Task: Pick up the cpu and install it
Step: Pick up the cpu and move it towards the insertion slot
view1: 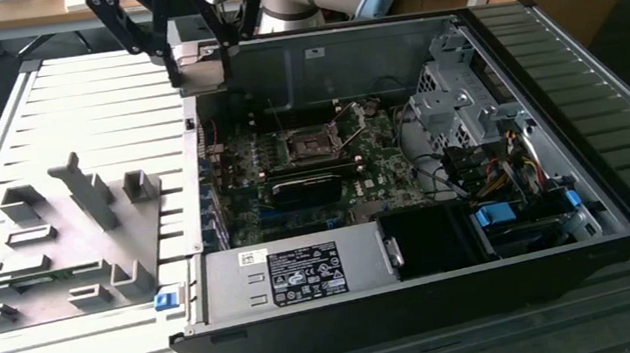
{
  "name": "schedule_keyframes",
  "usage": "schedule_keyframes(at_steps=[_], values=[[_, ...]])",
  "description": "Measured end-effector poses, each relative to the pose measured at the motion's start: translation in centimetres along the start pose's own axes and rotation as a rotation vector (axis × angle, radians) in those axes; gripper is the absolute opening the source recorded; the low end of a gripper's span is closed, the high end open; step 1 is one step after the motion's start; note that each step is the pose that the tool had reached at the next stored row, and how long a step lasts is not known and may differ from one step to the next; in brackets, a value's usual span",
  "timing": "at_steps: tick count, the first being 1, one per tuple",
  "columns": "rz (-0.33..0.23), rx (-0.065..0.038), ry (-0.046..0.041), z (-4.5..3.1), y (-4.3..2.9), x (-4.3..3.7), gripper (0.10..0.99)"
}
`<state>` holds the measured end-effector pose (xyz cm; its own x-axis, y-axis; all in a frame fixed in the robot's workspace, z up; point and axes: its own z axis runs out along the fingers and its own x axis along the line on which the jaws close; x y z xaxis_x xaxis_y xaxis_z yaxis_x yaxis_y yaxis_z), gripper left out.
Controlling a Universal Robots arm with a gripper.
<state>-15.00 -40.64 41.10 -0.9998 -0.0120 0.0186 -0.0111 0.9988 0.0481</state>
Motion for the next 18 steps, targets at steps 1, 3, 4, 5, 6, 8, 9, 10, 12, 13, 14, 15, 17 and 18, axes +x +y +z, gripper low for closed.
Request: schedule_keyframes(at_steps=[1, 3, 4, 5, 6, 8, 9, 10, 12, 13, 14, 15, 17, 18], values=[[0.000, 0.000, -0.0001, 0.00, 0.00, -0.16, 0.541], [0.000, 0.000, -0.0001, 0.01, -0.01, -0.54, 0.541], [0.000, 0.000, -0.0001, 0.01, -0.01, -0.75, 0.541], [0.000, 0.000, -0.0001, 0.01, -0.01, -0.95, 0.541], [0.000, 0.000, -0.0001, 0.01, -0.01, -1.14, 0.541], [0.000, 0.000, -0.0001, 0.02, -0.01, -1.48, 0.541], [0.000, 0.000, -0.0001, 0.02, -0.01, -1.63, 0.541], [0.000, 0.000, -0.0002, 0.02, -0.01, -1.76, 0.541], [0.000, 0.000, -0.0003, 0.03, -0.01, -2.04, 0.541], [0.000, 0.000, -0.0003, 0.03, -0.01, -2.17, 0.541], [0.000, 0.000, -0.0003, 0.03, -0.01, -2.31, 0.541], [0.000, 0.000, -0.0004, 0.04, -0.01, -2.44, 0.541], [0.000, 0.000, -0.0005, 0.04, -0.02, -2.67, 0.541], [0.000, 0.000, -0.0005, 0.05, -0.02, -2.79, 0.541]])
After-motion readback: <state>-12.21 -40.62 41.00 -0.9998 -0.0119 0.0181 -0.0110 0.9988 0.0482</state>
